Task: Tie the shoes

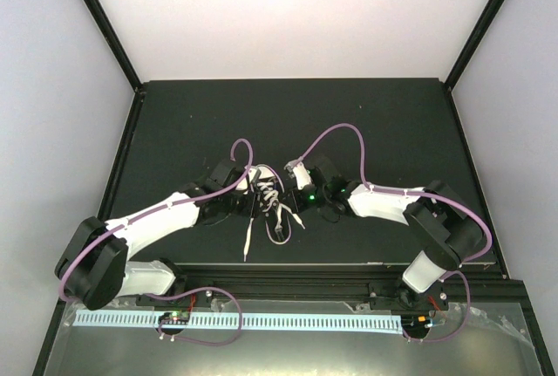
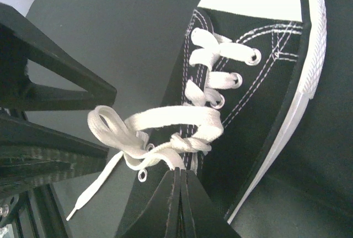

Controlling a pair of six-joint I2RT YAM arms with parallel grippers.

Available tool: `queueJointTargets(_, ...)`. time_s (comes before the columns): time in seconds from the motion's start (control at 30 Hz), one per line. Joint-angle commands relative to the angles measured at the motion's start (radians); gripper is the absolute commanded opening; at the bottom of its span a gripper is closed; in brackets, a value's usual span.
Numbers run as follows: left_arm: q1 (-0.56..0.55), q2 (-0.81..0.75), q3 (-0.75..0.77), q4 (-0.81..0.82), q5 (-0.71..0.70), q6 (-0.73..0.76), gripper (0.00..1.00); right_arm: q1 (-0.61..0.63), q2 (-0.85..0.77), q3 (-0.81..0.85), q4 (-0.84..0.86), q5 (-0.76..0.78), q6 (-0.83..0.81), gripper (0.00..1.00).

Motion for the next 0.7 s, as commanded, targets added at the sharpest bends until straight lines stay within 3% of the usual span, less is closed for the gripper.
queueJointTargets(0.0,0.005,-0.015,-0.013,0.004,0.015,-0.028,0.46,0.001,0.011,0.039,0.013,-0.002,-0.017,0.02)
queueJointTargets(0.43,0.006,0.035,0.027,0.028,-0.002,-0.004,0.40,0.002,0.013,0.034,0.021,-0.006,-0.015,0.02)
queueJointTargets(0.67,0.006,0.029,0.022,0.066,-0.003,0.033,0.06,0.002,0.004,0.026,0.020,0.008,-0.010,0.02)
